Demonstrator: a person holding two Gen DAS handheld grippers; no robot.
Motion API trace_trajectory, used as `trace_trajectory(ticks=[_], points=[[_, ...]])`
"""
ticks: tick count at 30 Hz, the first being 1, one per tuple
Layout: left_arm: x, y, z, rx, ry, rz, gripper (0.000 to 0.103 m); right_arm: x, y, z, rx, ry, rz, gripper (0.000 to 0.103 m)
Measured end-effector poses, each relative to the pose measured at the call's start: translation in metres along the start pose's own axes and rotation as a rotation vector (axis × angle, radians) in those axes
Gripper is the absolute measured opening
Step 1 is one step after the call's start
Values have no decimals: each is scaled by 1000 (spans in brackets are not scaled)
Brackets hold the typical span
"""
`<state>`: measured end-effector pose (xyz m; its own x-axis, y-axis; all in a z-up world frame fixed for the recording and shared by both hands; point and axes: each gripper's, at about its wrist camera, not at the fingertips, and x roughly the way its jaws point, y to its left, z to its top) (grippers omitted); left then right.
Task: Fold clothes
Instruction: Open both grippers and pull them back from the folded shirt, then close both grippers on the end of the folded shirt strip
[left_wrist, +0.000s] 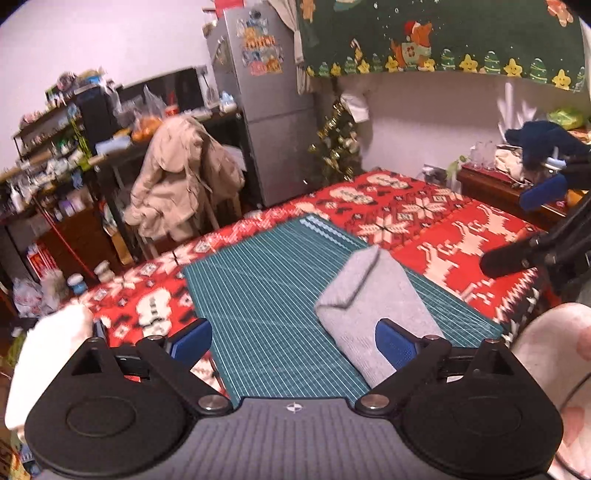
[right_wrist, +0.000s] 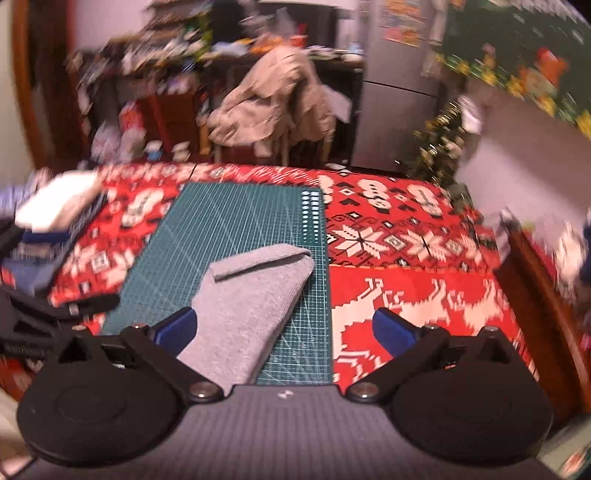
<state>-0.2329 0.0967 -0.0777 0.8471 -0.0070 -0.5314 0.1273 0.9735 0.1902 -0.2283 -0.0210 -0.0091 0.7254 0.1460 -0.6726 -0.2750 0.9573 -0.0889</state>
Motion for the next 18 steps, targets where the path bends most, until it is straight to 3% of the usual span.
trace_trajectory(ticks=[6,10,12,13,15,18], points=[[27,15,4,-158,71,-83,95,15,8,6,-72,13,-49,102],[56,36,-1,-343,141,-176,87,28,7,11,-68,-8,-67,102],[75,51,-6,-474,184,-246,62,34,6,14,-77,-15,-45,102],[85,58,-9,-542,215,-276,54,39,4,16,-77,-12,-17,98],[108,70,-18,-675,274,-341,28,50,1,19,-49,11,18,83],[139,85,-31,-840,327,-430,22,72,-12,22,27,52,45,65]])
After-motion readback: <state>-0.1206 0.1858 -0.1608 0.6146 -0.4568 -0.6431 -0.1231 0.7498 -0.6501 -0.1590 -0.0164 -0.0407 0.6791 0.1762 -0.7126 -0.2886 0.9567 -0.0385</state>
